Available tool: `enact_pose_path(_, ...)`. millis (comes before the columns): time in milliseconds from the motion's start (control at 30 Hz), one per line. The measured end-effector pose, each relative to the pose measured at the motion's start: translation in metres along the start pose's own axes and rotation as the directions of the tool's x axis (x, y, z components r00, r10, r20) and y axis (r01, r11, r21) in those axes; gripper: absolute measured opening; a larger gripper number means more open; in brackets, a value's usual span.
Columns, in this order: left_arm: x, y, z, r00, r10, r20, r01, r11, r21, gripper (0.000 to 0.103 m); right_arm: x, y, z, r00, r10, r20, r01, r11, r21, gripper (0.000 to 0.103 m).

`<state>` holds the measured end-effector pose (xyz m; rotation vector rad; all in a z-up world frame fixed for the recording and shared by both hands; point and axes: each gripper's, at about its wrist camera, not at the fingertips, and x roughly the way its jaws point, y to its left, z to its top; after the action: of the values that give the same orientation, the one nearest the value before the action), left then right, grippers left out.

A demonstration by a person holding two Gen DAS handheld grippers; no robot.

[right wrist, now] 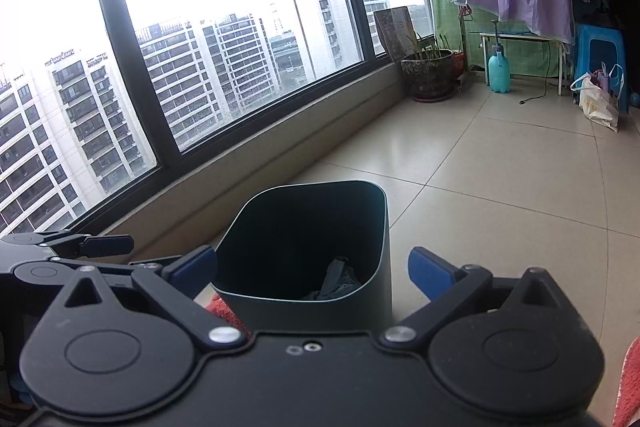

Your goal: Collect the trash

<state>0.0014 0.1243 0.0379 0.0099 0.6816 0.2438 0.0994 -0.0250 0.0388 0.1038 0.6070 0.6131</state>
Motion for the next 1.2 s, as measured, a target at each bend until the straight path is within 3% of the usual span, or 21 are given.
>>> enact_pose_path(633,-0.021,-0.004,-0.006,0.995,-0.063,0.075,0.064,0.998,-0.013,0.080,-0.002,0.014,-0.008,0.996,-0.080,0.045,0.080,0.997,-0.012,0.103)
enact_pose_path(967,-0.026,-0.016,-0.009,0.992,-0.029,0.122,0.025,0.999,0.039,0.080,-0.002,0.021,-0.008,0.996,-0.079,0.052,0.080,0.997,-0.023,0.103)
enact_pose_path(1200,-0.027,-0.010,-0.008,0.993,-0.047,0.104,0.046,0.999,0.014,0.080,-0.003,0.020,-0.007,0.996,-0.080,0.049,0.081,0.997,-0.020,0.103)
